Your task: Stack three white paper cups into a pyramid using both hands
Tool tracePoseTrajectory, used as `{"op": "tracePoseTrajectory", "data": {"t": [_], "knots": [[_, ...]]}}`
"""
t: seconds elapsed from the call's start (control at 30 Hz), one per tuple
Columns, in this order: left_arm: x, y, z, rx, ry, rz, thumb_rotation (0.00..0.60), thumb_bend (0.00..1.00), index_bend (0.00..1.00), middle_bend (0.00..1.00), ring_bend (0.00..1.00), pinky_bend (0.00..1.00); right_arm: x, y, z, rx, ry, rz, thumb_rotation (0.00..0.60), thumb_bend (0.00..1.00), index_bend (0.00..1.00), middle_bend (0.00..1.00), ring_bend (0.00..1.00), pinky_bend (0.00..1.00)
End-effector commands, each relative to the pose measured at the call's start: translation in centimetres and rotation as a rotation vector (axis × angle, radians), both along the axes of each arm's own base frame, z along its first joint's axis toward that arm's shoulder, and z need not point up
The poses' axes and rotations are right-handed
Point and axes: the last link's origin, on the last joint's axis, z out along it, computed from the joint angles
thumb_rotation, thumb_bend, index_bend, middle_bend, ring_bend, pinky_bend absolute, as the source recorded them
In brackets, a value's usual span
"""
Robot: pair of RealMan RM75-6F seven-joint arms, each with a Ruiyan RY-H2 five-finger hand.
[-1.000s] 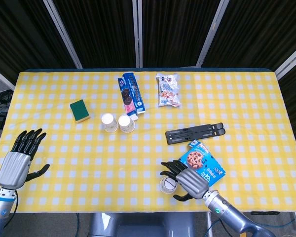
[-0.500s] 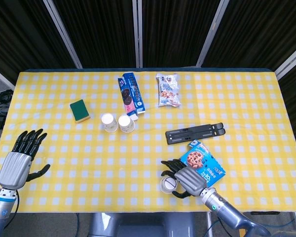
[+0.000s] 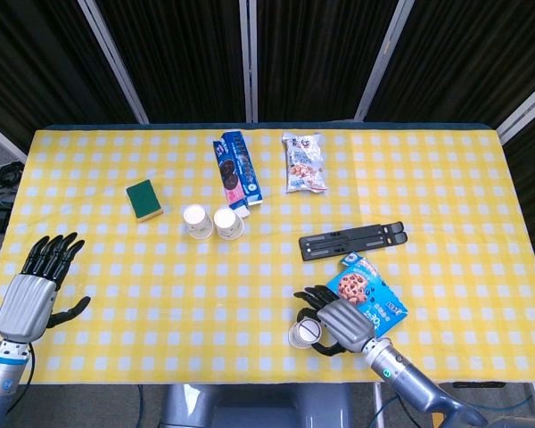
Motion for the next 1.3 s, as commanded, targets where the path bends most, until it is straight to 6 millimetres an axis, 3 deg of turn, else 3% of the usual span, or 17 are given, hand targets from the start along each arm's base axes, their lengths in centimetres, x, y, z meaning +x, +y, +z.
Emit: {"op": "tracePoseTrajectory", "data": {"t": [0.03, 0.37, 0.63, 0.8, 1.0, 1.3], "knots": [[0.0, 0.0, 0.0, -0.001, -0.001, 0.002, 0.6, 0.23, 0.0, 0.0, 0.0, 0.0, 0.2, 0.0, 0.2, -0.006, -0.005, 0.007, 0.6, 0.27, 0.43, 0.09, 0.0, 0.0], [-0.2, 0.1, 0.2, 0.001, -0.007, 0.007, 0.6, 0.23, 0.0, 0.0, 0.0, 0.0, 2.5, -1.3, 2.8, -0.086, -0.049, 0.049, 0.6, 0.26, 0.44, 0.09, 0.0, 0.0], [-0.6, 0.7, 0.2, -0.006, -0.013, 0.032, 0.6, 0.23, 0.0, 0.0, 0.0, 0.0, 6.5, -5.1, 6.2, -0.21, -0.129, 0.078, 0.6, 0.26, 0.45, 0.1, 0.0, 0.0], [-0.9, 1.2, 0.1, -0.014, -0.007, 0.047, 0.6, 0.23, 0.0, 0.0, 0.0, 0.0, 8.5, -7.7, 5.9, -0.233, -0.146, 0.065, 0.6, 0.26, 0.46, 0.1, 0.0, 0.0], [-1.3, 1.7, 0.2, -0.018, -0.012, 0.071, 0.6, 0.23, 0.0, 0.0, 0.0, 0.0, 10.7, -10.3, 4.1, -0.236, -0.153, 0.06, 0.6, 0.26, 0.47, 0.11, 0.0, 0.0], [-1.8, 2.4, 0.3, -0.029, -0.025, 0.095, 0.6, 0.23, 0.0, 0.0, 0.0, 0.0, 12.9, -11.0, 1.4, -0.181, -0.163, 0.06, 0.6, 0.26, 0.47, 0.11, 0.0, 0.0]]}}
